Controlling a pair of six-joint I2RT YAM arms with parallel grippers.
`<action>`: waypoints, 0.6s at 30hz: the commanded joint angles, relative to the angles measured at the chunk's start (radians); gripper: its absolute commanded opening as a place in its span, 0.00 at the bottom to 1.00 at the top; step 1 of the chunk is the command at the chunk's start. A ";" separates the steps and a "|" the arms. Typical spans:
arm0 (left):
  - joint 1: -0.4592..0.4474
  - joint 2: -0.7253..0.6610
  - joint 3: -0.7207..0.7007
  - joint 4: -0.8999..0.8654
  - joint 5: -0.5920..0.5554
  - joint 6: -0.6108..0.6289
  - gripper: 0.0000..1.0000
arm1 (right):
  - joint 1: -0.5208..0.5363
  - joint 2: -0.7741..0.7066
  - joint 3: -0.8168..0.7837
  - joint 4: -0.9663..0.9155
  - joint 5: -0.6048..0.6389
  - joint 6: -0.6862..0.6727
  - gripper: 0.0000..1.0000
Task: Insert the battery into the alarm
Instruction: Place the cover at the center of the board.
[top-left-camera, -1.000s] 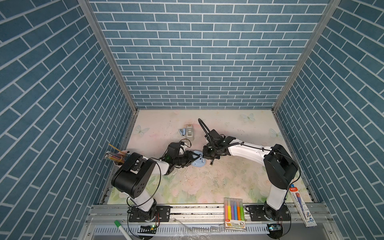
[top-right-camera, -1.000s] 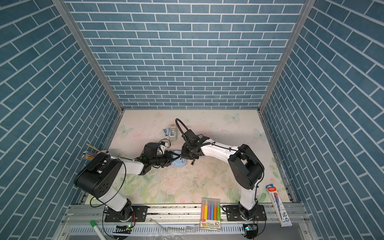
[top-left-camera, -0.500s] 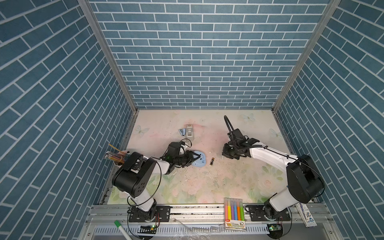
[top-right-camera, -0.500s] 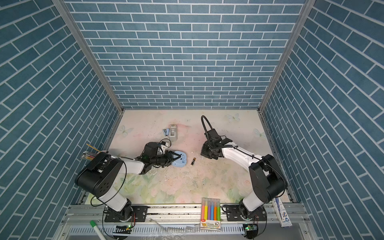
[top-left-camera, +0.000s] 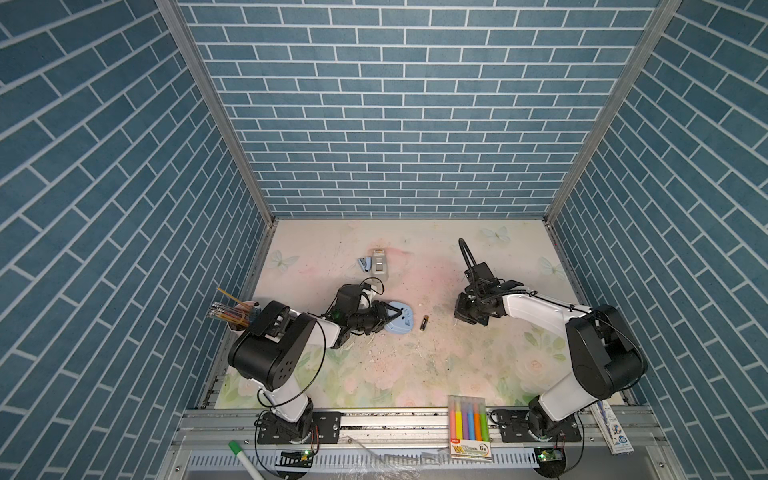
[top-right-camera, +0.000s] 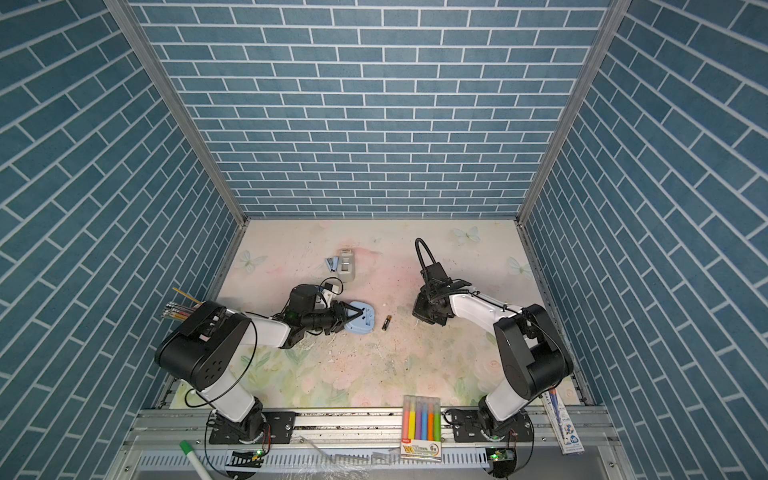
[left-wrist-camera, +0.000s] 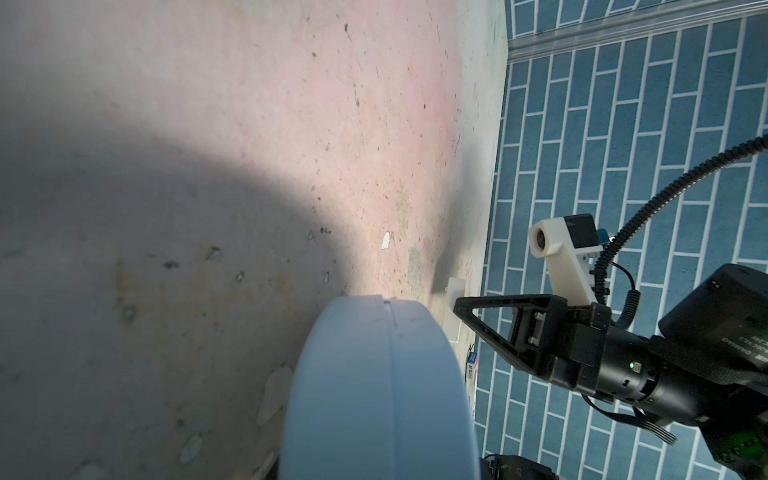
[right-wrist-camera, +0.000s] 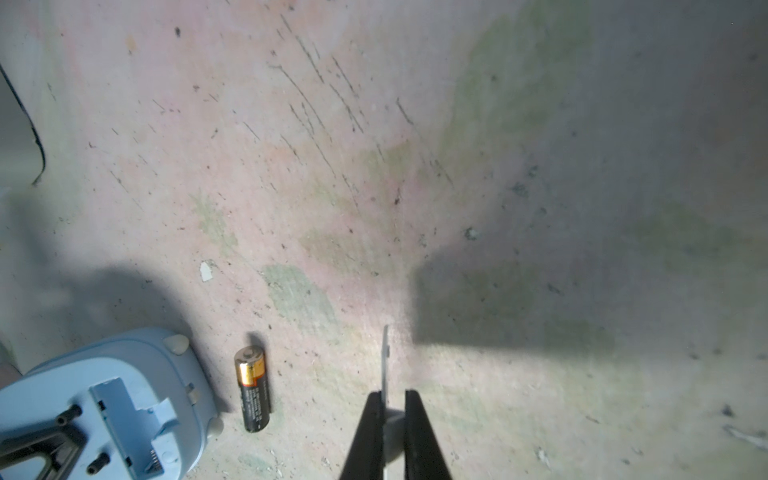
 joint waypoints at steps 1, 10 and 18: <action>-0.003 0.026 -0.010 -0.040 -0.011 0.002 0.05 | -0.005 0.010 -0.015 -0.029 0.013 -0.025 0.17; -0.004 0.018 -0.010 -0.043 -0.011 0.002 0.05 | -0.004 -0.052 0.023 -0.136 0.079 -0.038 0.36; -0.003 -0.036 0.016 -0.174 -0.014 0.050 0.04 | 0.120 -0.144 0.085 -0.222 0.171 0.039 0.44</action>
